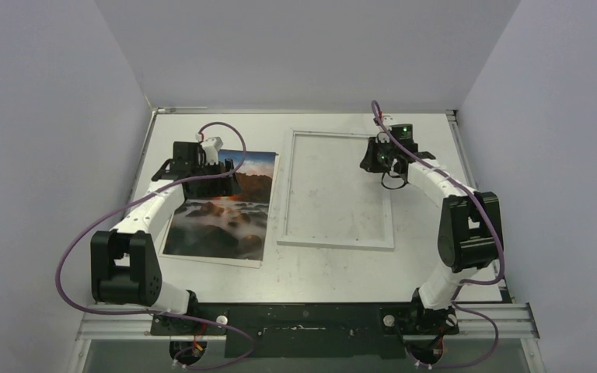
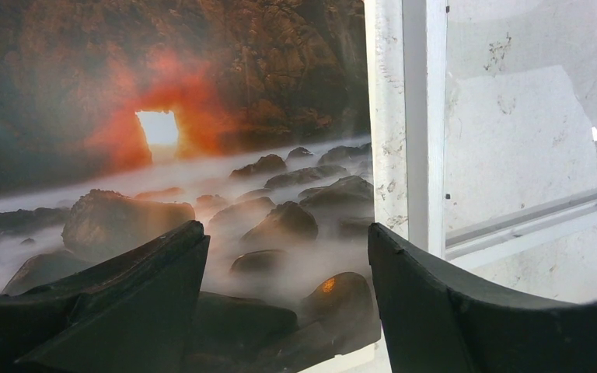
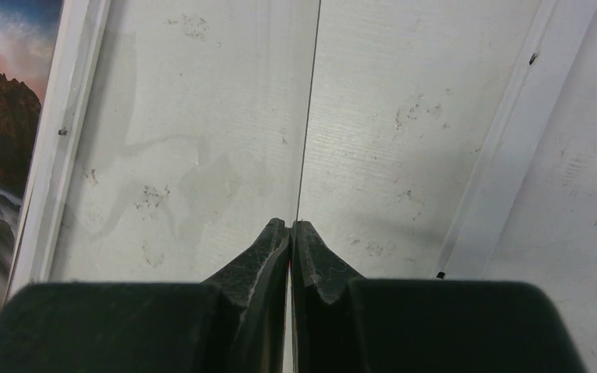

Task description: Put the photo into the frame

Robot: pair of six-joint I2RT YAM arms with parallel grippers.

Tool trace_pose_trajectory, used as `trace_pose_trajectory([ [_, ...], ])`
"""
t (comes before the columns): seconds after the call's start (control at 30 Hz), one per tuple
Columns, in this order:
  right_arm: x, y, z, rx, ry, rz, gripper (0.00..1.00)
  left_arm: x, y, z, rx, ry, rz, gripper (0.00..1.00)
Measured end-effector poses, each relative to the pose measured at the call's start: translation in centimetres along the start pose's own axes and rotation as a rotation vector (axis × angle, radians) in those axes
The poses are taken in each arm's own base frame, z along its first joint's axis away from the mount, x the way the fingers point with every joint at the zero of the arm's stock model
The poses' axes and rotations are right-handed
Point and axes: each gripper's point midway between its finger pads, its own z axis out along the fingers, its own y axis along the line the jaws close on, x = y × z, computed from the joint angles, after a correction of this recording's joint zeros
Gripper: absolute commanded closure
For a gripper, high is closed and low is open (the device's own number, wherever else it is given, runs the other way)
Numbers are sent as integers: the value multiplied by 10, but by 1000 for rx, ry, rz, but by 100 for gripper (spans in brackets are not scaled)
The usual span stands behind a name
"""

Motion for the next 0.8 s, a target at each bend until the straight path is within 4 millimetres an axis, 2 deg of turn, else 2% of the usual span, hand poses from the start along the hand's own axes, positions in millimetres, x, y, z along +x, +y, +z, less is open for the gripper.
trace_pose_trajectory([
  [0.5,-6,-4,5,-5,24,-40,95,3,0,-1,-1,10,4,27],
  [0.8,0,-7,12,1,44,-43,95,3,-1,-2,0,11,6,27],
])
